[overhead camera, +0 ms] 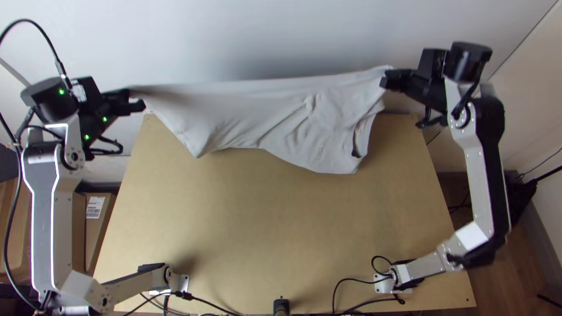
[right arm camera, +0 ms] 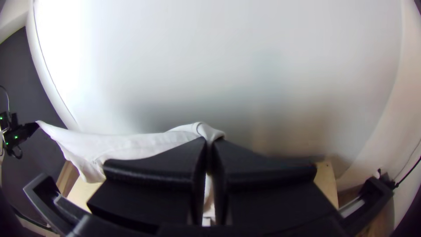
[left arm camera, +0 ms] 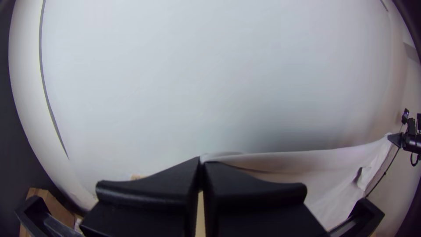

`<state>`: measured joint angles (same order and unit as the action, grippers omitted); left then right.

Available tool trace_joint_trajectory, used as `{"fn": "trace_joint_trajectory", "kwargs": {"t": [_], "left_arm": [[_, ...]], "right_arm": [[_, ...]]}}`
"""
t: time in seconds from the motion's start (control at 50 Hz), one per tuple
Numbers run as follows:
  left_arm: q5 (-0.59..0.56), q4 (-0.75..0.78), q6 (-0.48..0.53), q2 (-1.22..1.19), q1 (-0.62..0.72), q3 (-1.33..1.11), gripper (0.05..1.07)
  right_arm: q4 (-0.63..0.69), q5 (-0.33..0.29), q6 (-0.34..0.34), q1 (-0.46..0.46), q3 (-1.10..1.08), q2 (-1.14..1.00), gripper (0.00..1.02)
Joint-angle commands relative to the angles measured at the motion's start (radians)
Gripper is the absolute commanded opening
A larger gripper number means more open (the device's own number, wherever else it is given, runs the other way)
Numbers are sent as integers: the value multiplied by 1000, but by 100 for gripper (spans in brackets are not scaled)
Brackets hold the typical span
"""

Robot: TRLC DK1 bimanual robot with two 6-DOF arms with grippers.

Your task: Fold the t-shirt

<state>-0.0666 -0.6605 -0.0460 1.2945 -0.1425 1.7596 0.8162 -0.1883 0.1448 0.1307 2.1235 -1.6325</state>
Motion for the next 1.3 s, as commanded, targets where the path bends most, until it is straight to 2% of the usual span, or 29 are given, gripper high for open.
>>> {"fn": "trace_joint_trajectory", "kwargs": {"t": [0.0,0.12,0.2,0.36,0.54,0.74,0.84,1.12,1.28], "left_arm": [[33,45,-31,68,-40,140,8],[34,52,-83,89,-65,267,8],[34,53,-103,58,-74,311,8],[33,56,-107,-92,-94,296,8],[19,39,-107,-333,-65,204,8],[13,10,-107,-543,3,107,7],[11,-44,-107,-581,12,104,7],[10,-65,-163,-577,34,32,7],[10,-53,-212,-584,73,-235,7]], "right_arm": [[5,38,-7,-9,220,-118,2],[-140,95,-28,32,222,-49,2],[-169,104,-14,66,220,16,2],[-170,105,18,138,164,212,2],[-127,104,105,208,42,481,2],[-12,101,125,208,-94,691,2],[41,102,116,207,-120,724,2],[35,99,96,213,-229,697,2],[-12,99,104,282,-387,657,2]]}}
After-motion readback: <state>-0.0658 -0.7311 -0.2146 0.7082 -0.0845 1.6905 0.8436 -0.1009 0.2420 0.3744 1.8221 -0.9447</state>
